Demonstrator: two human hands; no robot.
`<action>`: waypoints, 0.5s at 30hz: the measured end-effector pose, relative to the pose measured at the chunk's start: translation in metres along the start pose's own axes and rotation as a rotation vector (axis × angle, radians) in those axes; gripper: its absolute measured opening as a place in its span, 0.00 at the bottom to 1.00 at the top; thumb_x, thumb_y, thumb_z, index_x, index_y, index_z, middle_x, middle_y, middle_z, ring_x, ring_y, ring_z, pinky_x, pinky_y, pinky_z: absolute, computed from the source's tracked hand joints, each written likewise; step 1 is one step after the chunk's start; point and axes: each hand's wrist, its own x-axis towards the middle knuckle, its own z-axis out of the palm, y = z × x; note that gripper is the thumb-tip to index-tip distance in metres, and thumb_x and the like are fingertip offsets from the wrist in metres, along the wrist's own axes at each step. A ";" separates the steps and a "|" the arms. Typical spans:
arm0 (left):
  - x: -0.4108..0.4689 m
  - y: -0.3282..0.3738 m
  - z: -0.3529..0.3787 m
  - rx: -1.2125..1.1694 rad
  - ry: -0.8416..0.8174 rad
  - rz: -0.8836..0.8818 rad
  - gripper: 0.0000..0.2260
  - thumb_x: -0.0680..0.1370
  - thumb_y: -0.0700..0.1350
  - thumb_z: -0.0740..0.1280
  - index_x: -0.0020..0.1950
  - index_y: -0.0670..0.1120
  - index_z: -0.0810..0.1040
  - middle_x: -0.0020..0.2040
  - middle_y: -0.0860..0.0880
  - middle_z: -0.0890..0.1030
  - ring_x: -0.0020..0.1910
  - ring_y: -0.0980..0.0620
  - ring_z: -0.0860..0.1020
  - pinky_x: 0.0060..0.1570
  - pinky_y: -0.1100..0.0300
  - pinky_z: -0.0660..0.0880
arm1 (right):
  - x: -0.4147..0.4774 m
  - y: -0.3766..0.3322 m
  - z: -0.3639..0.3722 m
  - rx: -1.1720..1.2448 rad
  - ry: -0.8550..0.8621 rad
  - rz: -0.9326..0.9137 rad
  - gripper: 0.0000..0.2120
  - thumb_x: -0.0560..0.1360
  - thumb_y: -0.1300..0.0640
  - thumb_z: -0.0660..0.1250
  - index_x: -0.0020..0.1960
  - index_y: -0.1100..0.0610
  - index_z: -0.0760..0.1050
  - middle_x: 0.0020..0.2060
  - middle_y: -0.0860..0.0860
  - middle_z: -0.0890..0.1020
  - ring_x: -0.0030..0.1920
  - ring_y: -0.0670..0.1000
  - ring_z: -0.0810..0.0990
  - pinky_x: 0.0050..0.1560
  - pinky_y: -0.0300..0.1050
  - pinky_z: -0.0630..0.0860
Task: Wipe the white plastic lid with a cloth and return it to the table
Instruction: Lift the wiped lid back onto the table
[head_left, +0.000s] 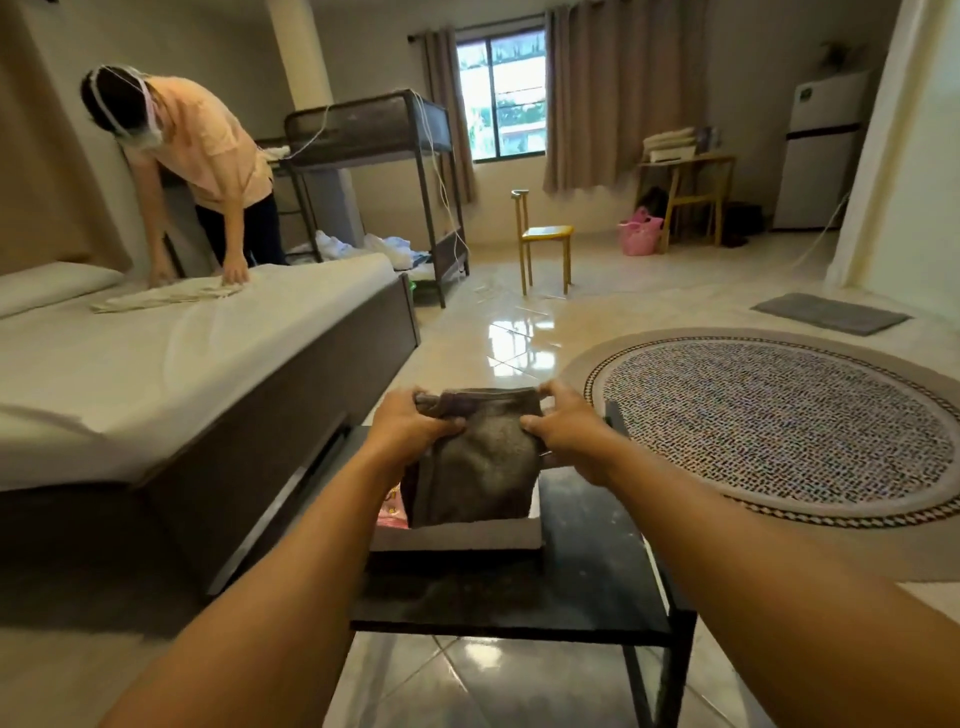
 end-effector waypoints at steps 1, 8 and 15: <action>0.008 -0.008 0.002 0.025 -0.010 -0.025 0.14 0.66 0.39 0.82 0.41 0.47 0.77 0.39 0.48 0.82 0.42 0.48 0.81 0.40 0.56 0.76 | 0.008 0.005 0.003 -0.054 0.008 -0.004 0.14 0.79 0.64 0.66 0.59 0.51 0.67 0.54 0.59 0.80 0.50 0.57 0.84 0.42 0.51 0.86; 0.034 -0.044 0.024 0.517 0.024 0.039 0.29 0.70 0.52 0.79 0.63 0.44 0.69 0.57 0.47 0.73 0.56 0.48 0.73 0.51 0.56 0.72 | 0.044 0.029 0.011 -0.683 0.213 -0.195 0.24 0.75 0.62 0.70 0.67 0.52 0.65 0.55 0.56 0.79 0.53 0.56 0.79 0.51 0.52 0.79; 0.014 -0.041 0.031 1.077 -0.512 0.285 0.11 0.75 0.53 0.73 0.56 0.54 0.83 0.54 0.55 0.81 0.54 0.53 0.74 0.60 0.48 0.65 | 0.031 0.038 0.028 -1.328 -0.328 -0.201 0.12 0.73 0.50 0.72 0.55 0.51 0.81 0.52 0.50 0.81 0.53 0.52 0.75 0.62 0.55 0.70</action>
